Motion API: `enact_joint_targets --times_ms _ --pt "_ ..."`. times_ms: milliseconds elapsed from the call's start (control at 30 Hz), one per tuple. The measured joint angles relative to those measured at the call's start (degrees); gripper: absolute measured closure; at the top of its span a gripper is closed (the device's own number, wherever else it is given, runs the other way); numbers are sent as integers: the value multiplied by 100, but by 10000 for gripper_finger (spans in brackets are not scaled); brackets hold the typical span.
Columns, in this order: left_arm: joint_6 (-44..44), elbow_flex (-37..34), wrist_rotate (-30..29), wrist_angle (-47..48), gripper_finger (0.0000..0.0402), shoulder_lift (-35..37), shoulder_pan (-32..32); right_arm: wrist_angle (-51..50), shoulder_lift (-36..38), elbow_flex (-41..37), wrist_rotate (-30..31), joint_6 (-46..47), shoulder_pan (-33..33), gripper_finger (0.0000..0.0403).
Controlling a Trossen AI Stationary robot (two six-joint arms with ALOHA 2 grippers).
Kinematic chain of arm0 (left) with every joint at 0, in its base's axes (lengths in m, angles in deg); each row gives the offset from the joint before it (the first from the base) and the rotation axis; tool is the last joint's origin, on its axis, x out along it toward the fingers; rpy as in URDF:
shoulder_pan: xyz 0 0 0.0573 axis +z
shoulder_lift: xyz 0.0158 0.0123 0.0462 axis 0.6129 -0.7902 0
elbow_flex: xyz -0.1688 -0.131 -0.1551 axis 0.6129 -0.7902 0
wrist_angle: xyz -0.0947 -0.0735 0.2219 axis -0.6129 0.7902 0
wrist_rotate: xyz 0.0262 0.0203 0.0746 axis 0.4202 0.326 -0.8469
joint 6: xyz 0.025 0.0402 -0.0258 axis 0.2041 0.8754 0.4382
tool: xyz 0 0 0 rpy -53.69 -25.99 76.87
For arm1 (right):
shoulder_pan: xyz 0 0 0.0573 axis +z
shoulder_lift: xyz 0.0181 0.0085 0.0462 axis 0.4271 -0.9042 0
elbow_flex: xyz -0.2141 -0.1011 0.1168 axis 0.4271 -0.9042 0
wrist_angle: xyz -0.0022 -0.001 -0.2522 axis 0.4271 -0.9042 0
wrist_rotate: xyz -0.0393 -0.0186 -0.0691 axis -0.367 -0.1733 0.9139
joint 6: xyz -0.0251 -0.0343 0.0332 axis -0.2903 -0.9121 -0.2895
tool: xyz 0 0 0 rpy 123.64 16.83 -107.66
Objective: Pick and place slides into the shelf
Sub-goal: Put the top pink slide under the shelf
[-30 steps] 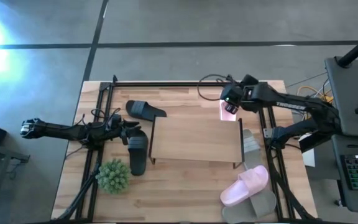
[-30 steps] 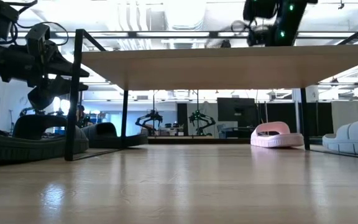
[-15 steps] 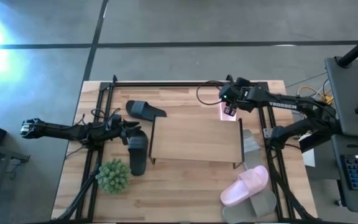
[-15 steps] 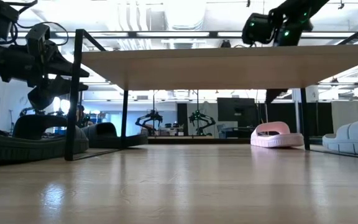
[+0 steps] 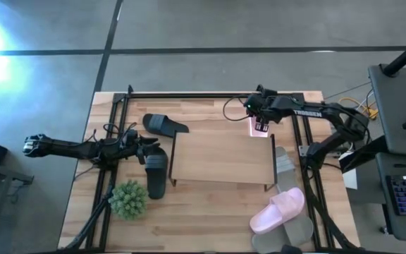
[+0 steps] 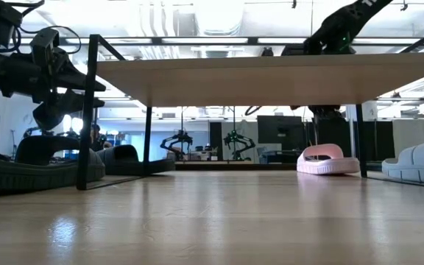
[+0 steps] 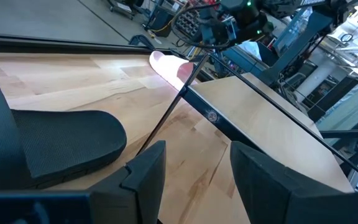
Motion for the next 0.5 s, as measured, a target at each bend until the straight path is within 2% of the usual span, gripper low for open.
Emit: enact_joint_targets --times_ms 367,500 --pt "2 0 0 0 236 8 0 32 -577 -4 -39 -163 -265 193" --pt "2 0 1 0 236 7 -2 142 -765 -7 275 -162 -280 193"
